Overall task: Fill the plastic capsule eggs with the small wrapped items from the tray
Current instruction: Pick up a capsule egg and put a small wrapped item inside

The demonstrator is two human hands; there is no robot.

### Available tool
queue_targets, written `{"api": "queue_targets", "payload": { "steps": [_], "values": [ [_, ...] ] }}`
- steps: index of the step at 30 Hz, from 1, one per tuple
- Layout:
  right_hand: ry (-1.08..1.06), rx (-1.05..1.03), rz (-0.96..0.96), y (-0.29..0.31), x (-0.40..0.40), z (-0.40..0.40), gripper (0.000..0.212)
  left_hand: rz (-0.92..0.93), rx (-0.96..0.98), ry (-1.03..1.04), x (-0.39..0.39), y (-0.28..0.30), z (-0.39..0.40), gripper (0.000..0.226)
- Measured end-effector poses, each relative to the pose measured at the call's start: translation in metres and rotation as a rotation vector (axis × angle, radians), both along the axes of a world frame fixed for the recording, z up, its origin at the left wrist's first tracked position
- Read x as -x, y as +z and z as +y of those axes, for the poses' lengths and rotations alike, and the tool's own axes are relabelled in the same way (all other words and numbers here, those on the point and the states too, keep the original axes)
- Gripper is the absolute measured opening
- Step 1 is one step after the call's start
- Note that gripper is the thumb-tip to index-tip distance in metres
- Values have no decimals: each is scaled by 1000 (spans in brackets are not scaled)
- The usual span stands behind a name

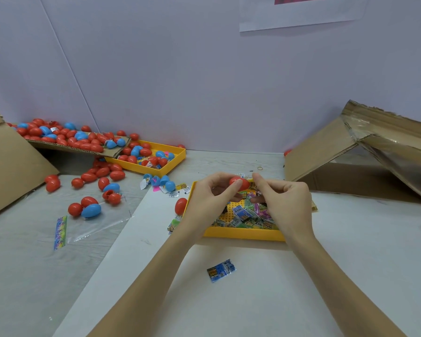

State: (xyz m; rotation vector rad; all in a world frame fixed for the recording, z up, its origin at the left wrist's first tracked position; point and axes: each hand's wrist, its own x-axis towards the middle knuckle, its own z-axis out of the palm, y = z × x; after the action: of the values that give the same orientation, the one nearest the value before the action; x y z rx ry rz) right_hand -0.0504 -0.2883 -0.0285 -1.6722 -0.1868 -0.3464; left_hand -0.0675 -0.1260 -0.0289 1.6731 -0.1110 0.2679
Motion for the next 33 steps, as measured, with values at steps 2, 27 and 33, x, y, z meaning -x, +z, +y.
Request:
{"api": "queue_targets", "payload": {
  "steps": [2, 27, 33],
  "values": [
    [5, -11, 8, -1, 0, 0, 18, -12, -14, 6, -1, -1, 0, 21],
    [147, -50, 104, 1, 2, 2, 13, 12, 26, 61, -3, -3, 2, 19],
    [236, -133, 128, 6, 2, 2, 17, -83, 29, 60, 1, 2, 2, 22]
  ]
}}
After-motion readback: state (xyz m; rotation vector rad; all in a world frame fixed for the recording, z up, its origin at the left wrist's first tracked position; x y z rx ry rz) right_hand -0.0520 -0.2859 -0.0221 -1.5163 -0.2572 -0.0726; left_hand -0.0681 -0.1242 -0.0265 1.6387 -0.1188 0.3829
